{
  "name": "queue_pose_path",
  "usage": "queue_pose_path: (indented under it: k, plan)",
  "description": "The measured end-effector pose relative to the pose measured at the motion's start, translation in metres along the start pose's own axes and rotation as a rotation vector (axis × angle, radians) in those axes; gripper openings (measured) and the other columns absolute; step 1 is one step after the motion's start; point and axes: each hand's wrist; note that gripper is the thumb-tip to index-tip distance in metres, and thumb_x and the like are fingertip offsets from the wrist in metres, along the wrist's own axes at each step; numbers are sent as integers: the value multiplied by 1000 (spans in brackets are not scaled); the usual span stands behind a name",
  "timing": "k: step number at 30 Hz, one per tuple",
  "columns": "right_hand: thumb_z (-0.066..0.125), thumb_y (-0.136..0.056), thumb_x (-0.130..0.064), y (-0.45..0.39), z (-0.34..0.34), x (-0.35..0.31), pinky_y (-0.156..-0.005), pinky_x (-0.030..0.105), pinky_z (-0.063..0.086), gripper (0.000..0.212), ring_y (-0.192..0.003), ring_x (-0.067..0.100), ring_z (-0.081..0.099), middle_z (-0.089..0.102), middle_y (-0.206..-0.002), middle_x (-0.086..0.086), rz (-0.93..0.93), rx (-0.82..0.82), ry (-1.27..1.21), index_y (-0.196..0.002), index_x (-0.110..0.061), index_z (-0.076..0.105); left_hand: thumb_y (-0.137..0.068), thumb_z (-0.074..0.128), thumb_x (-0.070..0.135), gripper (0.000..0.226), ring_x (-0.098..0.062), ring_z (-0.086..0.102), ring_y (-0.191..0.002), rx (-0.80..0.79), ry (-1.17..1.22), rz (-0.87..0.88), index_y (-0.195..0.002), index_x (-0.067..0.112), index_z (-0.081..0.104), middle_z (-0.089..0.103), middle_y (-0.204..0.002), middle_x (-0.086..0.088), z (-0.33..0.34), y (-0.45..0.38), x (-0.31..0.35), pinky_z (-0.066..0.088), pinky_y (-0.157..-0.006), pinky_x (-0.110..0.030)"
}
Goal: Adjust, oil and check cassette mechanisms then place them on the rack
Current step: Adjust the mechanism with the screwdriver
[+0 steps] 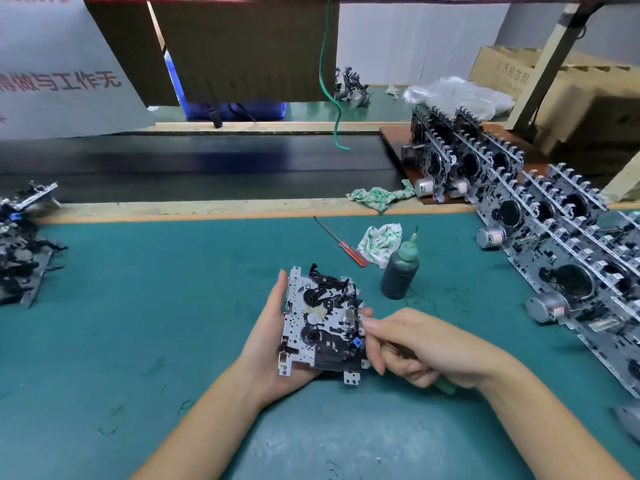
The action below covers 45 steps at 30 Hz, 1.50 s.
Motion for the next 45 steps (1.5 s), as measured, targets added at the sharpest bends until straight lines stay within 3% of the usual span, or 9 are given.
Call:
queue_pose_path:
  k: [5,9,16,23,28,34,39,45]
  plan:
    - [41,-98,-33,0,1,3,-35,16,27,45,-35,7,27,40,-41,-3,35,1,0,-63,-11,59,-85,35,70,83,-34,62,-109,-25,3,12,-121,0,63,58,-127,-24,2,0,-1,51,-94,-45]
    - [43,-98,-33,-2,1,4,-33,15,30,45,-31,6,35,53,-42,0,43,23,43,-61,-13,59,-85,34,72,86,-35,60,-111,-9,0,7,-122,-1,62,55,-130,-25,3,0,-1,49,-96,-45]
    - [38,-97,-44,-3,3,5,-35,14,18,49,-34,7,17,29,-41,-4,62,48,102,-60,-18,57,-86,34,70,82,-33,61,-110,-20,-10,7,-123,1,62,58,-127,-23,5,1,0,49,-96,-43]
    - [43,-97,-38,-6,3,6,-36,17,31,52,-32,7,37,44,-39,-4,58,73,113,-51,-19,57,-82,25,79,94,-34,60,-113,2,-28,1,-125,3,60,57,-129,-23,4,-1,-2,48,-94,-44]
    - [41,-97,-41,-6,1,5,-40,21,23,58,-29,9,23,34,-29,-5,77,61,135,-44,-21,53,-82,26,78,92,-32,62,-111,25,-55,-5,-123,3,61,58,-128,-24,5,-1,-3,51,-92,-41]
    - [38,-97,-43,-6,1,4,-35,13,26,62,-24,8,22,30,-27,-3,104,58,154,-40,-19,48,-87,28,72,84,-32,66,-102,51,-53,-5,-117,3,65,63,-120,-23,8,-1,-1,56,-85,-40]
    - [41,-94,-45,-8,-4,0,-33,15,24,64,-22,9,20,27,-24,-3,109,22,186,-36,-19,46,-87,33,70,79,-32,68,-96,108,-69,-2,-105,4,72,66,-113,-23,10,-3,-2,51,-86,-41]
    - [45,-88,-50,-9,-7,2,-36,18,20,60,-26,13,18,23,-25,-2,114,-24,187,-41,-13,39,-88,32,69,79,-33,69,-93,141,-74,7,-107,2,70,66,-113,-25,13,-2,-3,50,-84,-42]
Point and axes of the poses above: each hand's wrist, its own y-axis away from the middle knuckle, its own z-axis out of the palm, x = y × z
